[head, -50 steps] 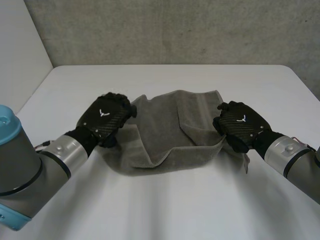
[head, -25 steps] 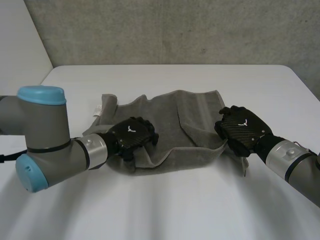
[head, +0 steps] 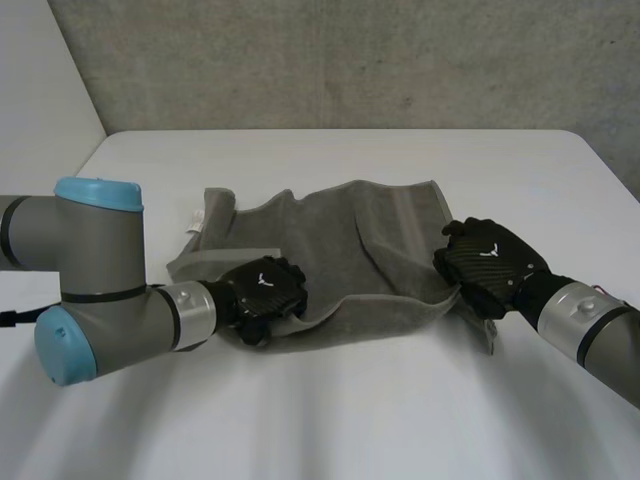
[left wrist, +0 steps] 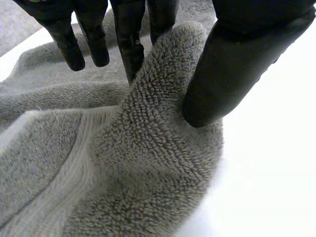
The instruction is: Fold the towel.
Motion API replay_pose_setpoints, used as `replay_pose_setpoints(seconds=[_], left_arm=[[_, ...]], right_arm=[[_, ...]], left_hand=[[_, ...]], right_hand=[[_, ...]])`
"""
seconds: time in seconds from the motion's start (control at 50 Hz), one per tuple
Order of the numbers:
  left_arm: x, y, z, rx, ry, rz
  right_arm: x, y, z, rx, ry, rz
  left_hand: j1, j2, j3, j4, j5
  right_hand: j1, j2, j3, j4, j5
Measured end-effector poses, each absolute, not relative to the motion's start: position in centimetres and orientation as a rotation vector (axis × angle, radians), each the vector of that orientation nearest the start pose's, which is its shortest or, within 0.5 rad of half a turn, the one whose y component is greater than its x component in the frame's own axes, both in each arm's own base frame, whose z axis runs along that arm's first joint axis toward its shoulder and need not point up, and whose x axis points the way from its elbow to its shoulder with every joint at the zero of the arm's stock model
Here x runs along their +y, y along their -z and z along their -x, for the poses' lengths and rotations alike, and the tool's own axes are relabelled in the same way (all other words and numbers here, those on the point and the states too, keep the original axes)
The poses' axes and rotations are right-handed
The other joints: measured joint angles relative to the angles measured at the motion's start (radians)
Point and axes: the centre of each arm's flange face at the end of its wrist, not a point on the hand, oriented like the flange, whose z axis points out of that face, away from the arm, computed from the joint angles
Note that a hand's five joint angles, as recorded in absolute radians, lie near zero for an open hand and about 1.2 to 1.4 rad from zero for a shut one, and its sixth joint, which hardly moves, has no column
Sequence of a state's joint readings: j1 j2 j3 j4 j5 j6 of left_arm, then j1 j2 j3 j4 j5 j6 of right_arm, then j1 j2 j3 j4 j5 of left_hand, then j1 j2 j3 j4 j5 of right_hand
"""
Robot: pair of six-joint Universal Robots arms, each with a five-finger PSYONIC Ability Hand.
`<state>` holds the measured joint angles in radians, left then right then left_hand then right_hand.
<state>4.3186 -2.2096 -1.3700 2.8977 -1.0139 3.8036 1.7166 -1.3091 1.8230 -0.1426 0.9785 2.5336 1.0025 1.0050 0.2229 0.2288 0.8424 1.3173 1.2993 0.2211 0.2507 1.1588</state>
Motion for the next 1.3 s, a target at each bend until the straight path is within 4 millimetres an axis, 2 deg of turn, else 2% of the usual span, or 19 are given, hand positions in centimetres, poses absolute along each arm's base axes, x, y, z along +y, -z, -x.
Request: replay_pose_setpoints(seconds=[0.18, 0.36, 0.48, 0.64, 0.88, 1.24, 1.3], left_arm=[[-23.7, -15.5, 28.9, 2.508, 1.557, -1.926], [-22.2, -17.0, 27.0, 2.528, 1.565, -1.865], [-20.8, -18.0, 25.8, 2.537, 1.576, -1.821], [-19.2, -19.4, 25.0, 2.508, 1.632, -1.78], [-18.3, -20.7, 24.7, 2.522, 1.743, -1.683], [-19.6, -19.5, 23.1, 2.54, 1.751, -1.565], [-20.5, -19.7, 23.0, 2.511, 1.787, -1.543]], right_arm=[[-25.3, -17.5, -21.7, 2.012, 1.644, 1.417], [-24.6, -17.8, -21.1, 2.055, 1.538, 1.493], [-24.2, -18.8, -20.6, 2.082, 1.49, 1.51], [-23.7, -20.9, -20.2, 2.106, 1.447, 1.499], [-22.0, -22.4, -20.0, 2.125, 1.384, 1.504], [-22.4, -22.2, -18.9, 2.147, 1.369, 1.588], [-22.9, -22.6, -19.1, 2.109, 1.417, 1.635]], left_hand=[[0.0, 0.0, 0.0, 0.0, 0.0], [0.0, 0.0, 0.0, 0.0, 0.0], [0.031, 0.029, 0.0, 0.0, 0.029], [0.248, 0.303, 0.0, 0.0, 0.292], [0.25, 0.31, 0.0, 0.0, 0.309], [0.25, 0.31, 0.0, 0.0, 0.309], [0.25, 0.31, 0.0, 0.0, 0.314]], right_hand=[[0.0, 0.0, 0.0, 0.0, 0.0], [0.0, 0.0, 0.0, 0.0, 0.0], [0.0, 0.0, 0.0, 0.0, 0.0], [0.0, 0.0, 0.0, 0.0, 0.0], [0.0, 0.0, 0.0, 0.0, 0.0], [0.0, 0.0, 0.0, 0.0, 0.0], [0.0, 0.0, 0.0, 0.0, 0.0]])
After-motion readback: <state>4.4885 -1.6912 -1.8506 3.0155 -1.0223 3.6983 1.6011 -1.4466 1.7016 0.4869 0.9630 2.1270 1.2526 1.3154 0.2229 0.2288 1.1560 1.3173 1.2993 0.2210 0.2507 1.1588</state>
